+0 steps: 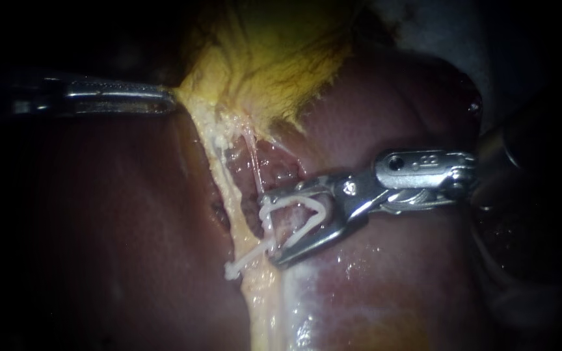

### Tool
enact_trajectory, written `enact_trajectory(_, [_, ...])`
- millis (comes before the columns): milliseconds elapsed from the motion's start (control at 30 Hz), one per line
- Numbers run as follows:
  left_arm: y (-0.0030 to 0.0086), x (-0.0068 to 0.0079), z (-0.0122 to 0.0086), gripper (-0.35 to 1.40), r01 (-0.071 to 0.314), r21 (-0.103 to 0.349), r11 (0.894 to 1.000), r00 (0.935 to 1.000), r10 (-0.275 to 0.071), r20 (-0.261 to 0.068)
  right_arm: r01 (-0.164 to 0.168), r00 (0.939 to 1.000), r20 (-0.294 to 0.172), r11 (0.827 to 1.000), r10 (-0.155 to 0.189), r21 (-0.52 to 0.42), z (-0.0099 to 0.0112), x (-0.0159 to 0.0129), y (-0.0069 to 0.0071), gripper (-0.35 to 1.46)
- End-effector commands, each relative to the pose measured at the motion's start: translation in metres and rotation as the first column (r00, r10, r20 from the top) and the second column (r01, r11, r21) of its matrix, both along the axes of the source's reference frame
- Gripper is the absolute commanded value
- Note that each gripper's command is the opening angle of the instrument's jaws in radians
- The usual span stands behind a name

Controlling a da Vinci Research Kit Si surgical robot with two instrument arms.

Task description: Clipping second clip left tube

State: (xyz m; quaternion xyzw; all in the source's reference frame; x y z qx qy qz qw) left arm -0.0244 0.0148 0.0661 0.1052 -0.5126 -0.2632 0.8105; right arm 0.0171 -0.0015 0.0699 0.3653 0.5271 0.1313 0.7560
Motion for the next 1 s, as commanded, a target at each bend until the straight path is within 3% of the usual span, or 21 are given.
enact_trajectory(33, [0.0000, 0.0000, 0.0000, -0.35, -0.001, -0.002, 1.000, 1.0000, 0.001, 0.000, 0.000, 1.0000, 0.000, 1.000, 0.000, -0.003, 0.0003, 0.0001, -0.0001, 0.58])
enact_trajectory(633, [0.0000, 0.0000, 0.0000, -0.35, -0.001, -0.002, 1.000, 1.0000, 0.001, 0.000, -0.021, 0.9993, 0.031, 1.000, 0.021, 0.013, 0.0049, 0.0028, -0.0010, 0.59])
enact_trajectory(833, [0.0000, 0.0000, 0.0000, -0.35, -0.001, -0.002, 1.000, 1.0000, 0.001, 0.000, -0.026, 0.9997, 0.007, 0.999, 0.025, 0.044, 0.0052, 0.0040, -0.0013, 0.59])
enact_trajectory(1000, [0.0000, -0.0001, 0.0000, -0.35, 0.000, -0.002, 1.000, 1.0000, 0.000, 0.000, -0.003, 0.9995, -0.032, 0.997, 0.006, 0.077, 0.0049, 0.0048, -0.0015, 0.59])
